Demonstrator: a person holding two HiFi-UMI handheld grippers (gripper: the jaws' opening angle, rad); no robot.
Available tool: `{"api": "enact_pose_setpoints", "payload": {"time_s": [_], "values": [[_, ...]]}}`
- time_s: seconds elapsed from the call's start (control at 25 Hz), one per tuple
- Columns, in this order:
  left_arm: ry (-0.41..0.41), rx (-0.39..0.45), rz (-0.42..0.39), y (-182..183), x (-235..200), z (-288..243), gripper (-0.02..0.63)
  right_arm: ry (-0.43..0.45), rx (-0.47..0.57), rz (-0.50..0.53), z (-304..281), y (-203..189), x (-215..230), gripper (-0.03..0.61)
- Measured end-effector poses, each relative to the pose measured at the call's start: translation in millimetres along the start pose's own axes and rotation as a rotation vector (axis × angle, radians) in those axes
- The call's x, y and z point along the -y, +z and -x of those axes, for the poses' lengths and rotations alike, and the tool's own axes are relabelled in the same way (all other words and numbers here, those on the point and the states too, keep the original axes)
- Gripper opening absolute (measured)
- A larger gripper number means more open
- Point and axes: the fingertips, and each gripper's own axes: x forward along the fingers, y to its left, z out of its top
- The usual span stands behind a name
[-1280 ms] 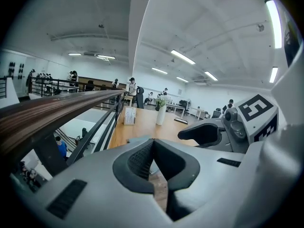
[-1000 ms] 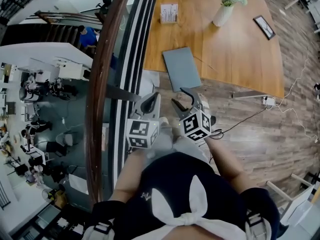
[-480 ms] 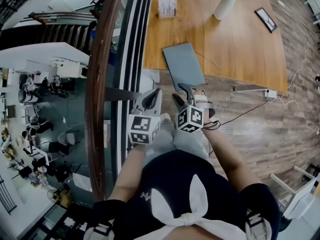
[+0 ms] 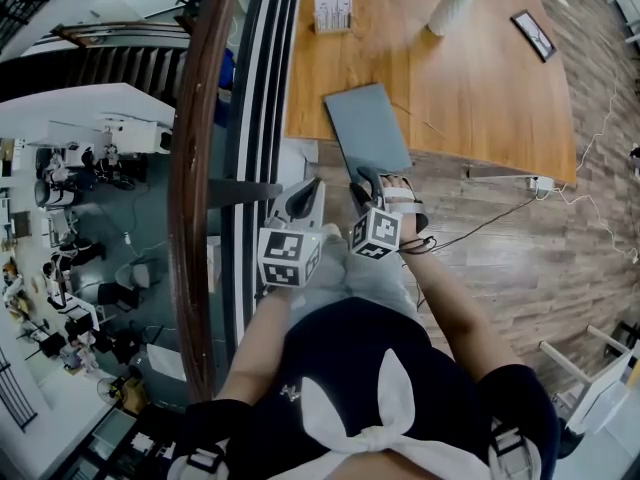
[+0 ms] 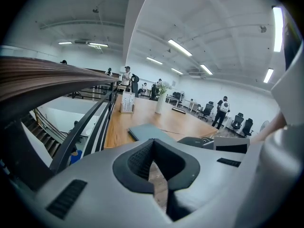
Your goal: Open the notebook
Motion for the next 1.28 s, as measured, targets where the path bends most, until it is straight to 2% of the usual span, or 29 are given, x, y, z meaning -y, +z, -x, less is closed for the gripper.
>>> {"api": "enact_pose_setpoints", "payload": {"time_s": [0.12,0.36,0.76,1.0,1.28], "values": [[-0.006,-0.006,0.002,2,2,-2,0.017,-0.009,-0.013,0.022,-2,-2,1,0.167],[-0.013,-0.019,0.002,-6,2,-3,0.017,-0.012,-0.024,0.029,-6,-3,-11,0.08],[-0.005,-0.022,0.012,-7,-6,-4,0.017,0.008,-0.01,-0.121,0,1,-5,0.034],[-0.012,-0.017,0.019,-2,-8,-7,0.017,0.015,0.011,-0.212,8,5,5,0.025],[-0.016,-0.015,0.024,3,-10,-6,0.017,0.005,0.028,-0.274,19,11,16,0.023]]}}
